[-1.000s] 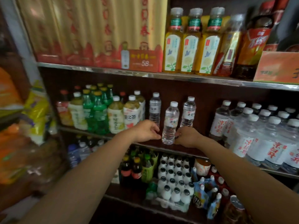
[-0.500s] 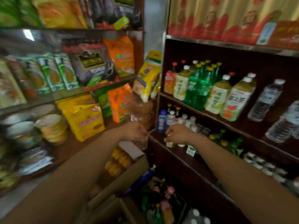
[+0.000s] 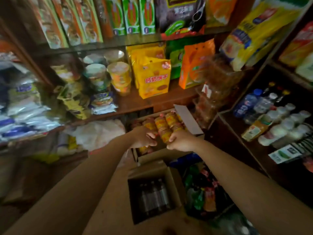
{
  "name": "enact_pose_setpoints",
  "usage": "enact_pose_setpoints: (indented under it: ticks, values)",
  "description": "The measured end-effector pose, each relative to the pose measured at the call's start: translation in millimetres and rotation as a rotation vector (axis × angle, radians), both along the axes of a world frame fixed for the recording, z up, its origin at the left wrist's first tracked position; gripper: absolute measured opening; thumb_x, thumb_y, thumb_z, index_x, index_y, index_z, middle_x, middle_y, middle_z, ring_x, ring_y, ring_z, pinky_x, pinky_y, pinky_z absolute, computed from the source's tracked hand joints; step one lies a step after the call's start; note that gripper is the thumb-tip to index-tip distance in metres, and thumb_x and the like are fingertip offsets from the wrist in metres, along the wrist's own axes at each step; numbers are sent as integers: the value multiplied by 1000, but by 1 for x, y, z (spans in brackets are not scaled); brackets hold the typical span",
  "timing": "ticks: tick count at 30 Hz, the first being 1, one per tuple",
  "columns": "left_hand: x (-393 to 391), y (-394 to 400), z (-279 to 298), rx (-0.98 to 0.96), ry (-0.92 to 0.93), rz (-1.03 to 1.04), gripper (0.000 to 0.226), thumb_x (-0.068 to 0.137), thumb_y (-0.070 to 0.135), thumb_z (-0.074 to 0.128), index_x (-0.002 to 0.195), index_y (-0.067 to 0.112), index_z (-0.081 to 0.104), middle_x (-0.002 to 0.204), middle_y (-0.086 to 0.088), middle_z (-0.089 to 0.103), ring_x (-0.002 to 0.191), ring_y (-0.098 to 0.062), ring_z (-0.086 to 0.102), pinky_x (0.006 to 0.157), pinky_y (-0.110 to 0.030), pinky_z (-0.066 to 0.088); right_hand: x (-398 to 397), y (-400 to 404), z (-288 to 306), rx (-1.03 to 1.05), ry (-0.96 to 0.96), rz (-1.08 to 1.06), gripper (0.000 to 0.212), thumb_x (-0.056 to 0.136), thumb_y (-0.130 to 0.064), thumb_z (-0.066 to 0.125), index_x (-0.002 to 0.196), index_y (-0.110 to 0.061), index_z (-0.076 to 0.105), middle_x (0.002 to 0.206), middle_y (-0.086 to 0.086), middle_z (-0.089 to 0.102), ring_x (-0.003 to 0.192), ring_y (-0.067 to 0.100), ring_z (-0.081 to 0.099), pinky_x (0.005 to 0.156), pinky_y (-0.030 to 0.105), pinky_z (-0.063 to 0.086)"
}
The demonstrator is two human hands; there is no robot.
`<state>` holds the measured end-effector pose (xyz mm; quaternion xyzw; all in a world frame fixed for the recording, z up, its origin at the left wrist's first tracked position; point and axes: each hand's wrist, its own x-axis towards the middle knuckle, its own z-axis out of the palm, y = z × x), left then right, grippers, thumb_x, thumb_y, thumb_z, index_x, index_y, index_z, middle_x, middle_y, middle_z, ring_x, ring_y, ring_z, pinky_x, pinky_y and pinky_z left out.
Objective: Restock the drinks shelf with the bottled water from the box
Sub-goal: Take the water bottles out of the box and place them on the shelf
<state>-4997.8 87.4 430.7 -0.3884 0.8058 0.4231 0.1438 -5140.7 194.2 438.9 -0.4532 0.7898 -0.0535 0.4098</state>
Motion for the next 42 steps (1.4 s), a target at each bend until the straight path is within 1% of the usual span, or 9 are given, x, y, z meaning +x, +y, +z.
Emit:
enact_pose_setpoints:
  ticks: [3, 8, 10, 14, 19, 24, 29, 33, 42]
  values:
    - [8, -5, -45, 49, -44, 36, 42, 85, 25, 69, 123, 11, 60, 117, -8, 66, 101, -17, 64, 83, -23, 50, 4, -16, -44, 59, -47, 37, 28, 88, -28, 63, 83, 0, 62, 86, 16, 59, 94, 32, 61, 70, 31, 43]
    - [13, -2, -122, 154, -88, 142, 40, 77, 41, 72, 112, 23, 64, 111, 5, 68, 109, -12, 60, 106, -36, 39, 5, -30, -128, 153, -118, 52, 29, 87, -25, 65, 95, 3, 67, 94, 17, 67, 99, 32, 64, 82, 38, 50]
    - [14, 0, -157, 237, -84, 216, 34, 76, 35, 75, 106, 21, 66, 108, -1, 69, 106, -19, 63, 103, -40, 45, 7, -32, -161, 193, -141, 69, 27, 88, -25, 64, 91, 2, 67, 97, 16, 68, 93, 29, 64, 88, 40, 49]
    - [25, 17, -237, 356, -71, 399, 18, 78, 23, 75, 93, 18, 65, 103, -8, 68, 97, -26, 66, 94, -41, 52, 18, -22, -242, 276, -81, 68, 40, 86, -34, 64, 55, -18, 44, 54, -1, 43, 60, 22, 53, 66, 34, 45]
    - [42, 38, -334, 464, -175, 571, 45, 80, 12, 74, 120, 0, 58, 119, -16, 61, 112, -31, 57, 99, -39, 46, 32, 2, -332, 379, -190, 38, 34, 89, -29, 64, 62, -14, 50, 70, 5, 58, 82, 23, 65, 77, 34, 51]
    - [52, 45, -420, 451, -222, 677, 38, 82, 13, 71, 118, 4, 60, 110, -8, 57, 113, -29, 53, 92, -34, 44, 42, 7, -421, 422, -265, -1, 33, 86, -27, 68, 62, -17, 49, 63, -2, 46, 67, 18, 56, 62, 28, 42]
    - [53, 37, -497, 431, -211, 682, 20, 79, 13, 74, 98, 8, 68, 111, -11, 65, 109, -29, 58, 99, -40, 46, 60, 2, -511, 452, -289, 18, 36, 83, -31, 71, 62, -24, 43, 69, -4, 46, 75, 17, 54, 64, 26, 41]
    - [49, 34, -555, 381, -180, 644, 38, 82, 16, 72, 117, 6, 63, 123, -11, 62, 118, -27, 54, 103, -34, 42, 77, 8, -575, 444, -258, 39, 30, 80, -33, 72, 100, -11, 65, 106, 8, 63, 97, 24, 60, 73, 29, 42]
    - [49, 31, -660, 525, -16, 1035, 53, 84, 2, 68, 133, 7, 48, 129, -1, 52, 122, -17, 48, 99, -25, 40, 123, 19, -678, 512, -343, -95, 71, 86, -28, 68, 144, -7, 32, 141, 14, 45, 126, 31, 48, 94, 30, 43]
